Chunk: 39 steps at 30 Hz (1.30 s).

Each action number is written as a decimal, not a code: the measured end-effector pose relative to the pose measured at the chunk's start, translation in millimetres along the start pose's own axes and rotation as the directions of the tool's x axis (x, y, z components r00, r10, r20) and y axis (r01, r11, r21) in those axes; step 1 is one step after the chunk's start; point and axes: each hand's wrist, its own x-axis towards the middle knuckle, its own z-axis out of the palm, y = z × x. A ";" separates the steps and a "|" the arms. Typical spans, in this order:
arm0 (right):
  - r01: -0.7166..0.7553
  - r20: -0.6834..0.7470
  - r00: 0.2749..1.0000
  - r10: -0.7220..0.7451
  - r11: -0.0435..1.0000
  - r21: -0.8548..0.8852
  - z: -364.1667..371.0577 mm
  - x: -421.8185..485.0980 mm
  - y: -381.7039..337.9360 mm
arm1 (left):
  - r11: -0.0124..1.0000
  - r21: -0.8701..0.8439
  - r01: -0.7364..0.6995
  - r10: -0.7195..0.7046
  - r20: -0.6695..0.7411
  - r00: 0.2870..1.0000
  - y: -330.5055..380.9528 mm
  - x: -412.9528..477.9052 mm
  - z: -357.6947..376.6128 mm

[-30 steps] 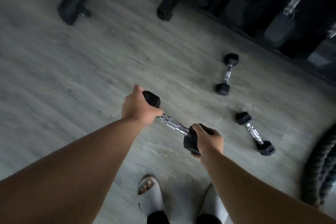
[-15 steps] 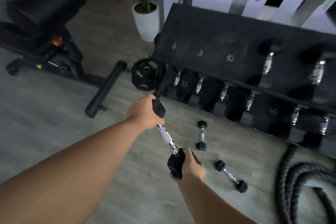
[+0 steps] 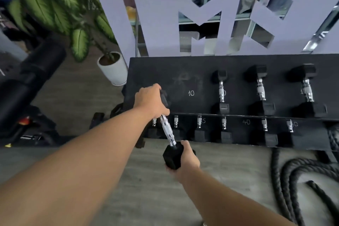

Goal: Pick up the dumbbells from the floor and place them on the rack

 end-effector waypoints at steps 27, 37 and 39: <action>0.293 -0.330 0.927 -0.181 0.898 0.329 148.0 129.5 -148.2 | 0.944 -0.040 -0.328 0.324 0.301 0.897 31.5 292.3 54.2; 0.404 -0.528 0.828 -0.188 0.852 0.332 165.7 187.1 -180.1 | 0.902 -0.087 -0.422 0.420 0.399 0.815 39.6 366.9 116.7; 0.437 -0.588 0.783 -0.203 0.852 0.288 169.4 192.1 -187.4 | 0.899 -0.105 -0.426 0.430 0.405 0.807 36.4 379.8 126.3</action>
